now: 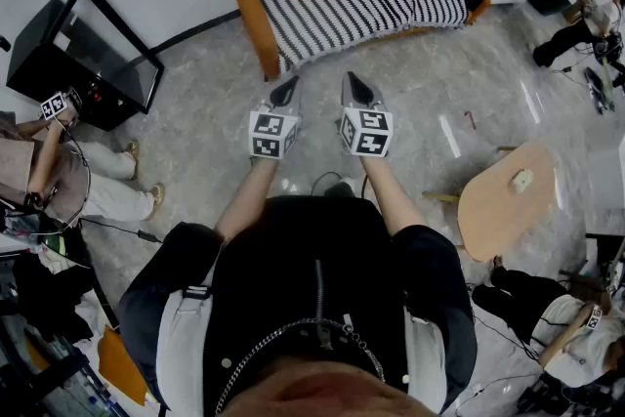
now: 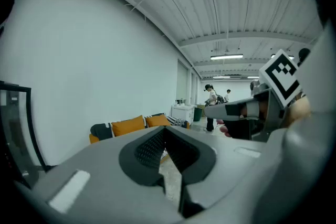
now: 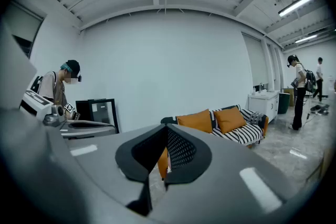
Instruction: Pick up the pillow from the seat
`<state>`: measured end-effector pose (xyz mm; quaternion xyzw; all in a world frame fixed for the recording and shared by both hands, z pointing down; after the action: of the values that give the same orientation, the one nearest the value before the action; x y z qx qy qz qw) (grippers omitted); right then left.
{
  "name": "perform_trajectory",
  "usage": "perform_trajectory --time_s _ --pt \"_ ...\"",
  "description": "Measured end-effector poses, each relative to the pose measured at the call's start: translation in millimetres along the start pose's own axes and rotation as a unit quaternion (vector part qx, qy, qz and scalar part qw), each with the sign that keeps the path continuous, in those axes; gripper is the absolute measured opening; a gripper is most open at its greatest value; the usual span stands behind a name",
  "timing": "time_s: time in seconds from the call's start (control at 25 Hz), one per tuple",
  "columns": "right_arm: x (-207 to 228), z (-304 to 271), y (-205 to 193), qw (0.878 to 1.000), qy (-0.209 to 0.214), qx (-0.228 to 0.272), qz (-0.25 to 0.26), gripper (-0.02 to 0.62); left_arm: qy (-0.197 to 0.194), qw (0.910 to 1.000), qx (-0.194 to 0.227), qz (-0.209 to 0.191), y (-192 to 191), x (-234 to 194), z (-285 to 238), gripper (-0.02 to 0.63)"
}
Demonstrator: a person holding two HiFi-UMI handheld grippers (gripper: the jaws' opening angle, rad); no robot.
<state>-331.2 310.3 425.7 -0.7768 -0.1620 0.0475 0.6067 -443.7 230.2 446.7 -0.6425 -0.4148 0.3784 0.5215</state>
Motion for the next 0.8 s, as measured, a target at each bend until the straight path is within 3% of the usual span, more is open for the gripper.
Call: perform_trajectory --time_s 0.8 --pt "-6.1 14.0 -14.8 1.0 -0.012 0.004 -0.02 0.002 -0.006 0.9999 -0.009 0.0 -14.3 3.8 11.6 0.009"
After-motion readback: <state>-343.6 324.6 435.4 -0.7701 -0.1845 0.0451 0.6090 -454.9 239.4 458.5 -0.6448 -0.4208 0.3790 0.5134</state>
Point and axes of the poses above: the fingertips, and each gripper's own axes: z backward along the fingers, x to its right, y out of its top, the point moved 3 cm from there along z, backward along the fingers, and after that the axes turned 1 degree about -z, right-handed, at the moved point
